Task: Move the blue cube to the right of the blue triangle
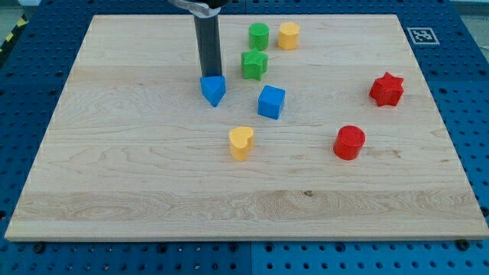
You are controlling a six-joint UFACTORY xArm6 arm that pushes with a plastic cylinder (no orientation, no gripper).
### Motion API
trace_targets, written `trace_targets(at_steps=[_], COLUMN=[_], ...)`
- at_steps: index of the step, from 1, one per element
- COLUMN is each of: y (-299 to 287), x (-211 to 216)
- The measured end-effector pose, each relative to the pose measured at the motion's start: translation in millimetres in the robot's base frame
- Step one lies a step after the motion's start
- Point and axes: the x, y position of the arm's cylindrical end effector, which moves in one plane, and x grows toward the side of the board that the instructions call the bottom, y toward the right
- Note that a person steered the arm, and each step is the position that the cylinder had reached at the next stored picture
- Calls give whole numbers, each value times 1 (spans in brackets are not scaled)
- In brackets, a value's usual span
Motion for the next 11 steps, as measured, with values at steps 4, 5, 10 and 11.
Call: trace_targets(at_steps=[4,5,10,11], y=[33,48,30,-9], x=[-3,19,0,-28])
